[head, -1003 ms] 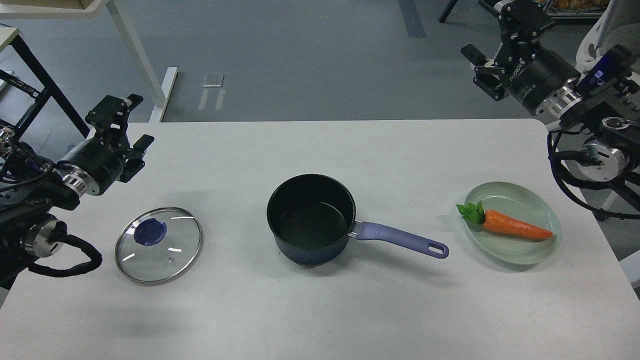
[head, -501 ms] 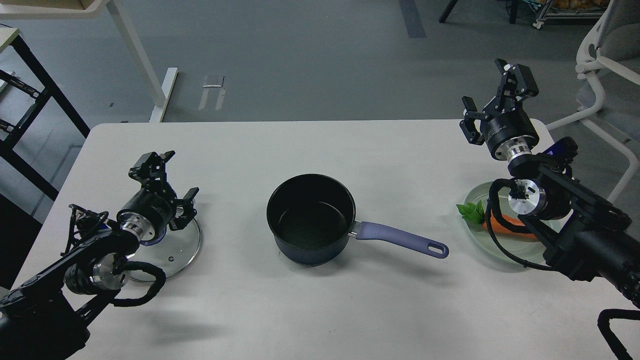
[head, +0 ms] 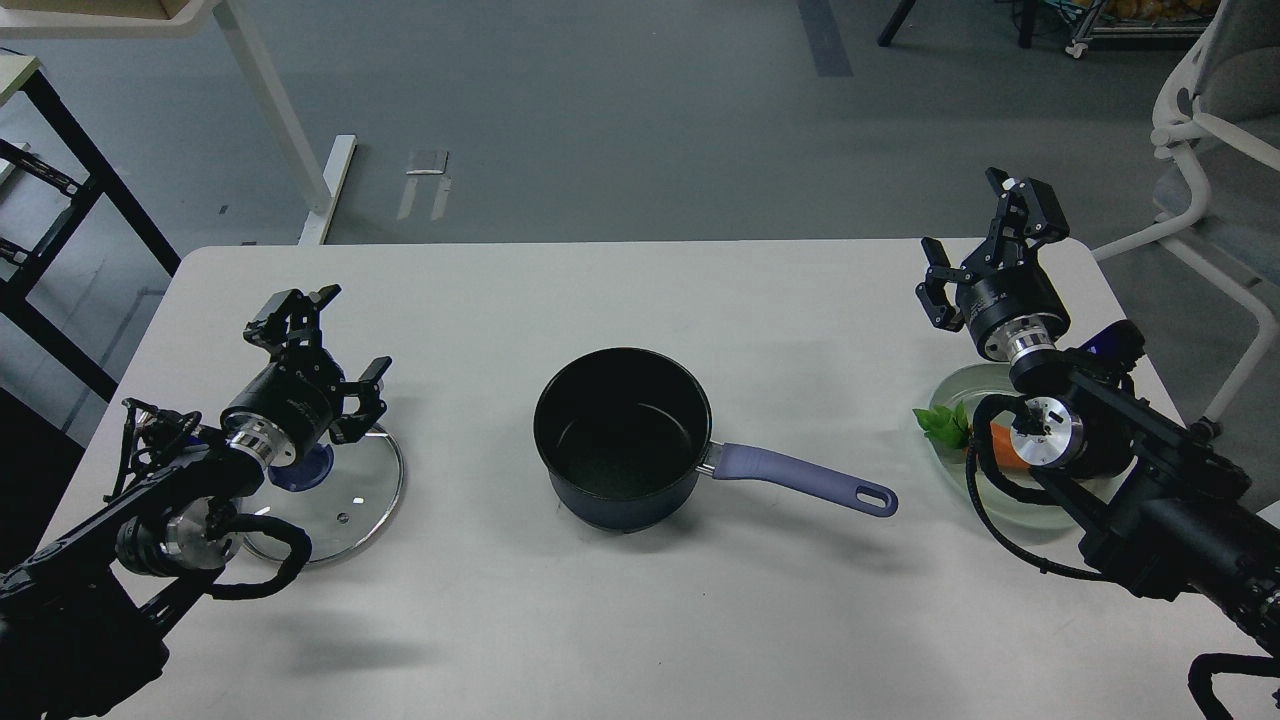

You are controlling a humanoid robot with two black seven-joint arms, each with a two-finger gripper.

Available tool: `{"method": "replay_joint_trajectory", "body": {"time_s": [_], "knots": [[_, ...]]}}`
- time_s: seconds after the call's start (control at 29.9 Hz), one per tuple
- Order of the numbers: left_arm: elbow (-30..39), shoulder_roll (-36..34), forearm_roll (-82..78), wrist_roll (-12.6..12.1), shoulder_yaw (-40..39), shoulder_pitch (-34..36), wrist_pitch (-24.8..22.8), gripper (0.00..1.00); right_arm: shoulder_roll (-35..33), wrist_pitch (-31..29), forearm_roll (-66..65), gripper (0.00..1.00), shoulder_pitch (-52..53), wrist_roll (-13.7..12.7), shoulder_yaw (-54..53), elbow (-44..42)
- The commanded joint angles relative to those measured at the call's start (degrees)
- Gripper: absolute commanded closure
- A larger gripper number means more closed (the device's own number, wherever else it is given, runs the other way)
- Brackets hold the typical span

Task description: Open pot lid

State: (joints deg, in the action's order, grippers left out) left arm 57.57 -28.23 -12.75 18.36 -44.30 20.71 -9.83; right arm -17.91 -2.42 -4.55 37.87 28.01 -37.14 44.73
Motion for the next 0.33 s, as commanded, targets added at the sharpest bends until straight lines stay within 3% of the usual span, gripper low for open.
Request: {"method": "replay_joint_trajectory", "body": {"time_s": [0.0,0.3], "knots": [[-0.09,-0.15,0.00,3.86,0.01,0.03,-0.19,0.01,0.86,-0.04,-0.02,0.01,-0.08,-0.01,0.05,0.09],[-2.37,-0.51,0.00,4.49,-1.57,1.87,-0.45,0.01,2.27,-0.13,-0.02,0.01,-0.34,-0.01,0.22,0.36]]}}
